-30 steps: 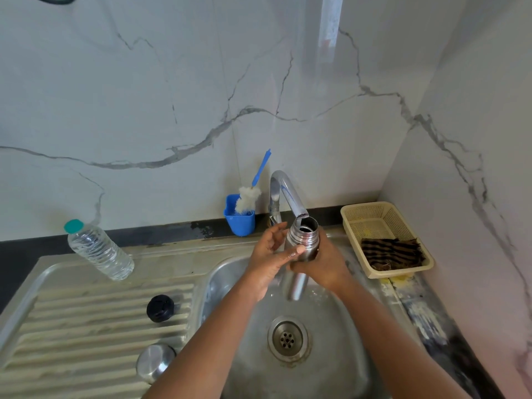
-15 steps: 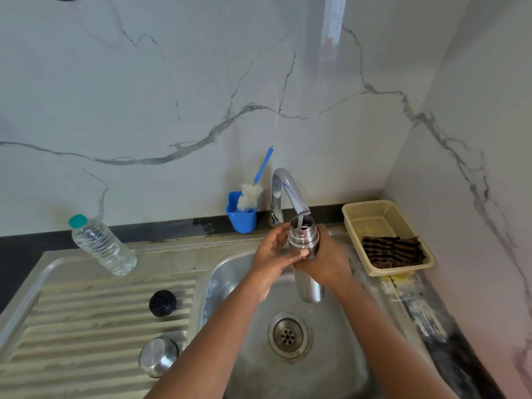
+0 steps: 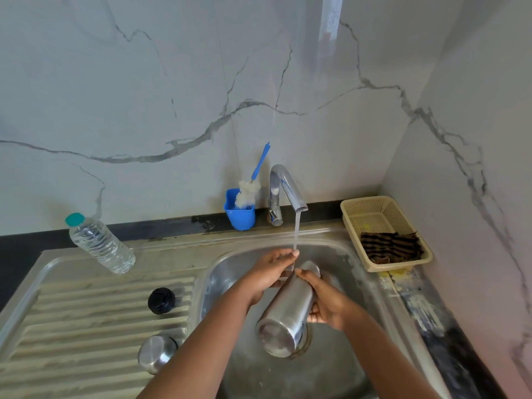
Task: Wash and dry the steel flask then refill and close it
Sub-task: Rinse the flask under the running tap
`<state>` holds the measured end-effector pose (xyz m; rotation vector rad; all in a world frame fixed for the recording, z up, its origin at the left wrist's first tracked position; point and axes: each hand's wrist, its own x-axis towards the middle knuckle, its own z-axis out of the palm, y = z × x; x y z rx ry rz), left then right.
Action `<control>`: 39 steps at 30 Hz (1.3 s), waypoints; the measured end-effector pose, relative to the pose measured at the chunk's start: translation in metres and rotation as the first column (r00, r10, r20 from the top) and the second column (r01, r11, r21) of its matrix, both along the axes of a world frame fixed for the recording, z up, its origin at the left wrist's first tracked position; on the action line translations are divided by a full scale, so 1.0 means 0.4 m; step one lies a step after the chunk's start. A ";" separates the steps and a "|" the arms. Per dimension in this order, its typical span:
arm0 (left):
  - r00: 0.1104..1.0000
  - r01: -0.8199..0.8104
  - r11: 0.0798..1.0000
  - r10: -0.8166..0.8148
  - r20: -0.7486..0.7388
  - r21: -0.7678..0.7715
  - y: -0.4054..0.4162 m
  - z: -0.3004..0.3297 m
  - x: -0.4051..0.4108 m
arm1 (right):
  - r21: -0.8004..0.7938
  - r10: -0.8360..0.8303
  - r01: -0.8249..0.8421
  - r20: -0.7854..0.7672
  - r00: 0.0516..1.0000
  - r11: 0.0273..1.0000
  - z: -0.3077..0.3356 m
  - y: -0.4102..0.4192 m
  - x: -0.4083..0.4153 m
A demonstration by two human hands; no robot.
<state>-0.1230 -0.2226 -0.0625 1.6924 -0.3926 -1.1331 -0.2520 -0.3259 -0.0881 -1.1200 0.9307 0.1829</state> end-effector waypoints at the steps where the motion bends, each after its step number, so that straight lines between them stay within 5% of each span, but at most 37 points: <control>1: 0.999 -0.023 1.000 0.023 -0.022 -0.014 -0.005 -0.012 0.003 | 0.040 -0.013 0.013 -0.001 1.000 0.999 -0.014 0.006 -0.007; 13: 0.973 -0.170 0.981 0.153 -0.171 -0.093 -0.076 -0.011 0.017 | 0.240 -0.096 0.107 -0.057 0.994 0.965 -0.112 0.025 -0.055; 15: 0.977 -0.157 0.984 0.142 -0.160 -0.086 -0.077 -0.006 0.018 | 0.135 -0.082 0.090 -0.062 0.995 0.987 -0.082 0.026 -0.041; 19: 0.987 -0.140 0.988 0.135 -0.084 -0.059 -0.067 0.005 0.025 | -0.324 0.080 -0.074 0.005 0.997 0.943 -0.008 0.005 0.002; 24: 0.980 -0.198 0.972 0.195 -0.036 -0.127 -0.049 0.033 0.040 | -0.763 0.295 -0.304 -0.155 0.943 0.571 0.062 -0.002 0.056; 30: 0.978 -0.209 0.953 0.205 -0.042 -0.219 -0.011 0.034 0.054 | -0.805 0.343 -0.272 -0.091 0.935 0.527 0.067 -0.037 0.067; 35: 0.969 -0.246 0.954 0.238 -0.061 -0.173 0.010 0.011 0.049 | -0.892 0.262 -0.228 -0.130 0.956 0.389 0.095 -0.056 0.086; 39: 0.964 -0.263 0.954 0.257 -0.064 -0.143 0.015 0.014 0.024 | -0.877 0.345 -0.143 0.028 0.938 0.459 0.109 -0.048 0.088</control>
